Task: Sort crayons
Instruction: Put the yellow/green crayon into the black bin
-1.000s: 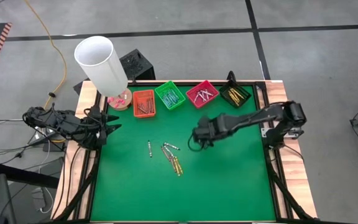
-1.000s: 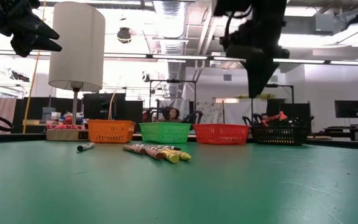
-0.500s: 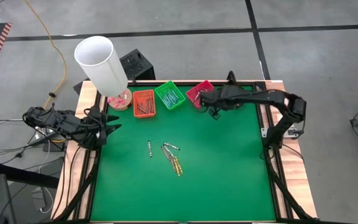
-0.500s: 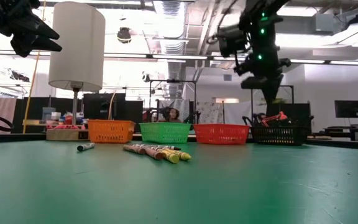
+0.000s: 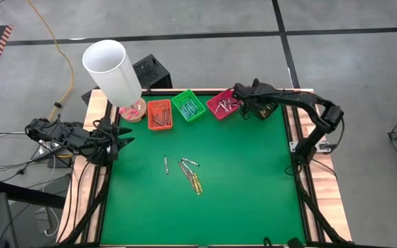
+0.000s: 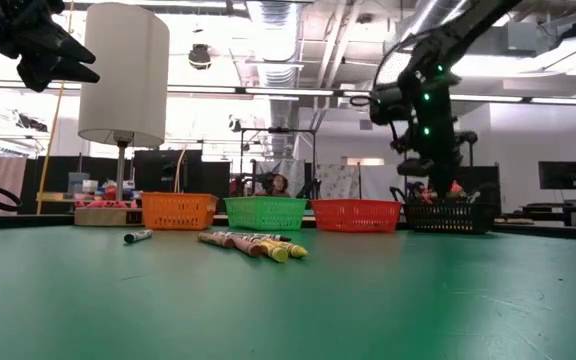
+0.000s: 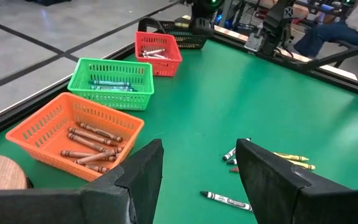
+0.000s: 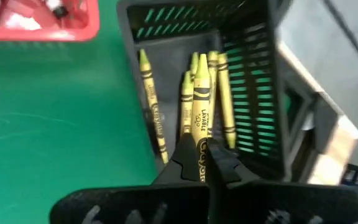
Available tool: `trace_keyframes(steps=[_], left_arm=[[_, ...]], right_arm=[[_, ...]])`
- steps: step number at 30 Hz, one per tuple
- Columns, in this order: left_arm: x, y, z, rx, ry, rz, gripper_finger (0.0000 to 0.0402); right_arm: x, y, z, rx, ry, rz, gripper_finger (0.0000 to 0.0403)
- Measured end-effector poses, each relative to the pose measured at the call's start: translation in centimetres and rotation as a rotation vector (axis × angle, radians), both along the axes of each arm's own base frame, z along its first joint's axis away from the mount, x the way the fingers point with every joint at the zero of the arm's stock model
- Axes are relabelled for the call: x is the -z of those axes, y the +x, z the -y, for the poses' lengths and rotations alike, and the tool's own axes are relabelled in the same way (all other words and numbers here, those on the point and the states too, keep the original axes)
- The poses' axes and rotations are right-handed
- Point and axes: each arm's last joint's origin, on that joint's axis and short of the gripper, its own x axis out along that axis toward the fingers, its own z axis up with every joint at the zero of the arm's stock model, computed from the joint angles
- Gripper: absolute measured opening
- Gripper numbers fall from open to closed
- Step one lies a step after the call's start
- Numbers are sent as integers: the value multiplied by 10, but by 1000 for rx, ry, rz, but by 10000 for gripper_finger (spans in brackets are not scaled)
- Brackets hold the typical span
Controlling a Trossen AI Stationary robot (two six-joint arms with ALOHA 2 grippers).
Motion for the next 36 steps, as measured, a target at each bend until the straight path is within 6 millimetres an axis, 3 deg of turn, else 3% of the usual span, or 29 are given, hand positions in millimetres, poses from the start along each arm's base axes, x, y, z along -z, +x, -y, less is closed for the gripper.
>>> trace_keyframes(steps=[10,18,27,30,36], left_arm=[[0,0,0,-8,3,1,192],[0,0,0,-8,3,1,192],[0,0,0,-8,3,1,192],[0,0,0,-8,3,1,192],[0,0,0,-8,3,1,192]], right_arm=[[29,-24,18,44,50,66,2],[30,-33,31,81,95,176,40],[30,-33,33,72,81,180,70],[20,-30,32,46,51,197,71],[-30,-14,19,-29,-75,335,71]])
